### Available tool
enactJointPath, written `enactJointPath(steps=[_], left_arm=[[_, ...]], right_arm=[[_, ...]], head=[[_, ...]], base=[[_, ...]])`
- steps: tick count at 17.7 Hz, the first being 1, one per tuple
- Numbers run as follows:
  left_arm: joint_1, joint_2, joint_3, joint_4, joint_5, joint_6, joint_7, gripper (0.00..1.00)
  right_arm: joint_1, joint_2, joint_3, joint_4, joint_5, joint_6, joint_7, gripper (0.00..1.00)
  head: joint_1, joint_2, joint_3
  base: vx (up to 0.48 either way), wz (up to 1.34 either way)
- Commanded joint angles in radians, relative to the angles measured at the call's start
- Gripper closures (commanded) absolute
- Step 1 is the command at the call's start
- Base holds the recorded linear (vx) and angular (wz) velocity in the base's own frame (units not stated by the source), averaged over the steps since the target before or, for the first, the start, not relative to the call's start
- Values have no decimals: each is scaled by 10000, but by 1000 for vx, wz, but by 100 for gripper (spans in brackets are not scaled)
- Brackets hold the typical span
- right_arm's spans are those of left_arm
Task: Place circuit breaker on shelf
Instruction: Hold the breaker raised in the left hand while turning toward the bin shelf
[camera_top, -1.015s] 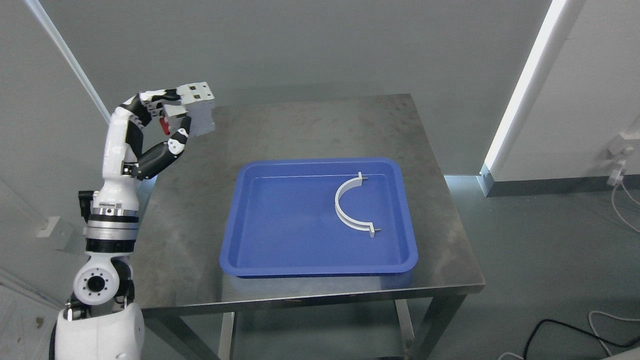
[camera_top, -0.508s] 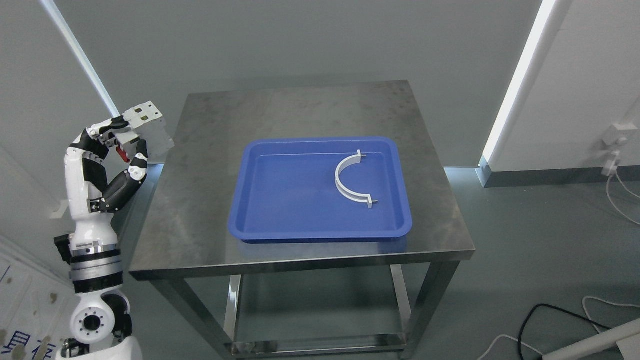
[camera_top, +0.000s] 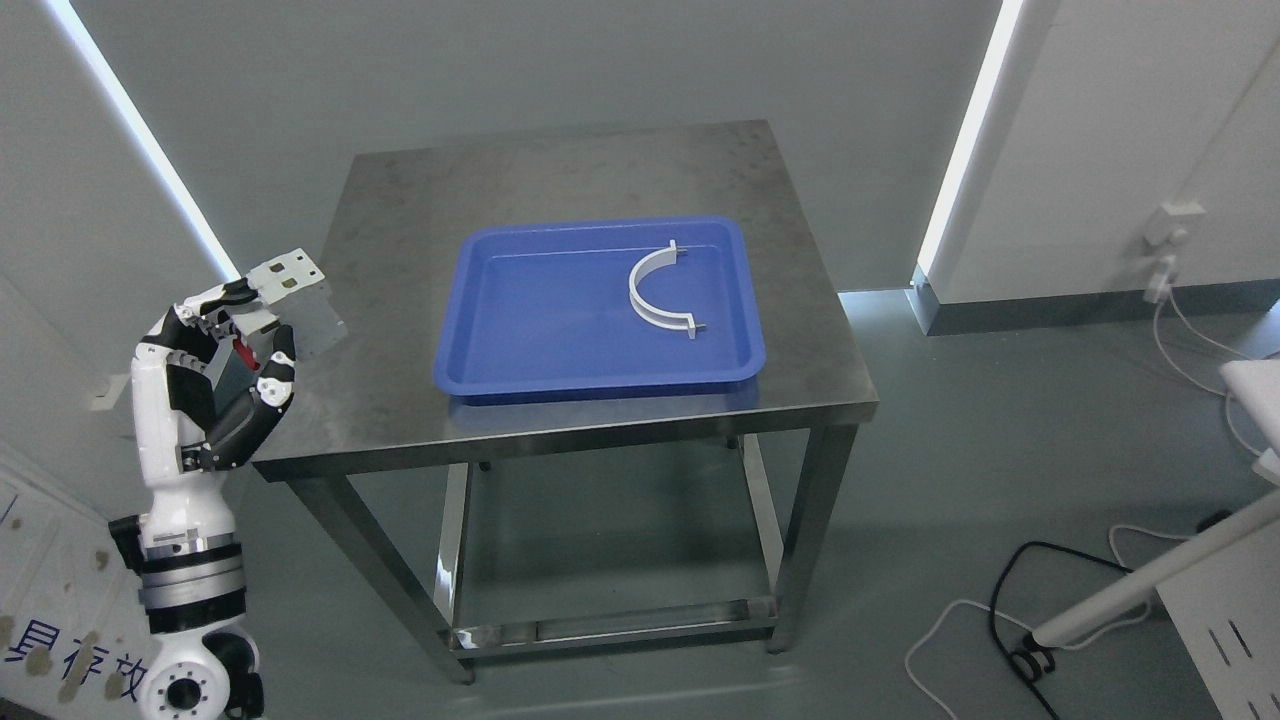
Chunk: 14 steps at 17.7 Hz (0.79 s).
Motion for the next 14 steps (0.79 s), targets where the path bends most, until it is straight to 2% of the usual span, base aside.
enactJointPath(steps=[1, 14], left_arm=[[478, 91, -3, -303, 10, -85, -7, 90], [586, 91, 13, -303, 56, -85, 8, 90]], right_arm=[[0, -175, 199, 15, 0, 659, -8, 0], [0, -175, 199, 0, 0, 659, -8, 0]], head=[[0, 0, 0], [0, 0, 0]], base=[[-258, -230], [-363, -11]])
